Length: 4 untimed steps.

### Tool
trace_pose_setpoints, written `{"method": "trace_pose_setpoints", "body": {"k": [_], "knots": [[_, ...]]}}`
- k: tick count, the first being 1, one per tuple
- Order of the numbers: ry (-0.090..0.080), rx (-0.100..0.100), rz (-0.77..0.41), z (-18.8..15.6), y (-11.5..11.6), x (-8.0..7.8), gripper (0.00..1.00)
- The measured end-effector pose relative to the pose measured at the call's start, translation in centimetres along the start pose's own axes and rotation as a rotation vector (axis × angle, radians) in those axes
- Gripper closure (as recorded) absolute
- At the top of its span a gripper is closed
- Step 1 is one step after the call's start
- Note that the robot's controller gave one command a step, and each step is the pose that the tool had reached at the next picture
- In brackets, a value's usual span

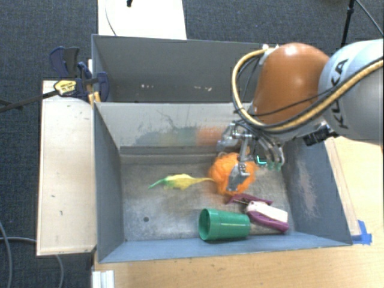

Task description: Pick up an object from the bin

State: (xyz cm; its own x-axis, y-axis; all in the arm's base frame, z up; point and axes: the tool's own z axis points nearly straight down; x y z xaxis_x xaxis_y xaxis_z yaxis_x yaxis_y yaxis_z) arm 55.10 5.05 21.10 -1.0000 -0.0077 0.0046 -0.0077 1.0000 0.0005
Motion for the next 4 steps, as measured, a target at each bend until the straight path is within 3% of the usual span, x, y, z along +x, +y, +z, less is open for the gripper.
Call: {"method": "trace_pose_setpoints", "body": {"k": [1, 2, 3, 4], "knots": [[-0.008, -0.001, 0.002, -0.4, 0.0, -0.2, 0.00], [-0.013, 0.000, -0.064, 4.4, -2.2, -0.6, 0.00], [-0.017, 0.000, -0.102, 10.3, -5.9, 0.7, 0.00], [-0.016, 0.000, -0.002, 13.0, -6.7, 0.8, 0.00]]}}
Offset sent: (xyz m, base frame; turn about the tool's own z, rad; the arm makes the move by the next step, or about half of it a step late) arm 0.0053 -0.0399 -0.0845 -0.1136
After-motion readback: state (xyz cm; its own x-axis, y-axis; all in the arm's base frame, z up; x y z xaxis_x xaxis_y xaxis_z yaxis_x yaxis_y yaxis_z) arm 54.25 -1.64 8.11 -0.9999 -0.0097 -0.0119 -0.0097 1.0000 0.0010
